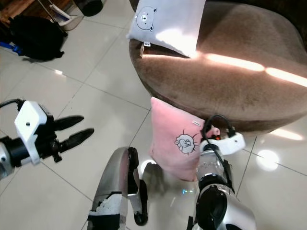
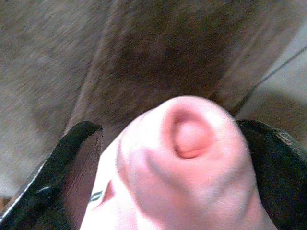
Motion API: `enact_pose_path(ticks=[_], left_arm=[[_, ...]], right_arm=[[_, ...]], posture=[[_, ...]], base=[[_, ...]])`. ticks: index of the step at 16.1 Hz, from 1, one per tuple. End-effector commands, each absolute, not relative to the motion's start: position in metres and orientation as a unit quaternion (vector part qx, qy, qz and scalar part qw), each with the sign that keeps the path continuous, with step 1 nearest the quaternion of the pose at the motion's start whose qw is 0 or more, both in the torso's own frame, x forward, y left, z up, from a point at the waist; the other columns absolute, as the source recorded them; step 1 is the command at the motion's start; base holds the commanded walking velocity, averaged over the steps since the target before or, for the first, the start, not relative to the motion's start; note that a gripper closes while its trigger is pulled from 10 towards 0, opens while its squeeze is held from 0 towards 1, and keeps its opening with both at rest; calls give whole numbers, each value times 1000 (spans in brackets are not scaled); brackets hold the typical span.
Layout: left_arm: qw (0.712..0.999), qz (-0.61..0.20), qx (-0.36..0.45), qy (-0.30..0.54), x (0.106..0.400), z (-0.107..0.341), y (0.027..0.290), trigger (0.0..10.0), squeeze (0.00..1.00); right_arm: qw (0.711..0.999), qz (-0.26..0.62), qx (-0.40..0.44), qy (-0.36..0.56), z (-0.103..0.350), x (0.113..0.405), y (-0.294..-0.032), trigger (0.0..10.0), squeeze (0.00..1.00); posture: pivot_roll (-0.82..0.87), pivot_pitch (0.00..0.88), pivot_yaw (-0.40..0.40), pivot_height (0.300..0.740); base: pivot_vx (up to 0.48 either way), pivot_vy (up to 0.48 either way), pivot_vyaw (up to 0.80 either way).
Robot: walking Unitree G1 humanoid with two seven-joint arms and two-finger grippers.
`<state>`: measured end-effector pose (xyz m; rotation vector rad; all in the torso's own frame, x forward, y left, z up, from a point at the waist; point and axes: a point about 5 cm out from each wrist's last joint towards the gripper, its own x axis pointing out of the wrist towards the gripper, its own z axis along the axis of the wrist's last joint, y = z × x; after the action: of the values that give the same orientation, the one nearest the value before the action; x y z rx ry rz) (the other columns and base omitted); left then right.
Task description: Move the pillow to the sofa from floor
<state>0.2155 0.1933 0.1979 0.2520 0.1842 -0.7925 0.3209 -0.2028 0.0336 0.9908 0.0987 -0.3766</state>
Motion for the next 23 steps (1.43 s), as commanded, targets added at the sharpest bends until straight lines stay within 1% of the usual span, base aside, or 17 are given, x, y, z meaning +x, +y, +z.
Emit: enact_pose_path(ticks=[1,2,3,6,7,8,10,23], left_arm=[[906,-390,128,107,209,196,197,10000,0],[903,-391,134,116,207,192,199,10000,0],[903,-390,134,119,206,191,200,10000,0],[904,-389,132,120,207,191,199,10000,0],[902,-391,134,123,206,190,199,10000,0],[901,-394,134,127,205,189,199,10000,0],[897,-398,131,137,202,187,200,10000,0],[899,-396,130,136,200,186,199,10000,0]], right_arm=[[874,-140,457,92,22,315,-185,10000,0],[894,-110,417,123,17,312,-177,10000,0],[901,-96,398,141,11,308,-171,10000,0],[902,-81,395,155,4,302,-163,10000,0],[904,-75,387,164,2,300,-160,2157,0],[905,-72,383,168,1,300,-158,0,0],[904,-76,386,165,1,299,-158,0,0],[903,-74,397,150,2,298,-161,0,0]], posture=[[419,321,248,536],[414,319,246,536],[412,318,245,536],[411,312,247,536],[412,313,247,536],[412,313,247,536],[413,308,248,536],[419,309,250,536]], base=[[0,0,0],[0,0,0],[0,0,0],[0,0,0],[0,0,0],[0,0,0],[0,0,0],[0,0,0]])
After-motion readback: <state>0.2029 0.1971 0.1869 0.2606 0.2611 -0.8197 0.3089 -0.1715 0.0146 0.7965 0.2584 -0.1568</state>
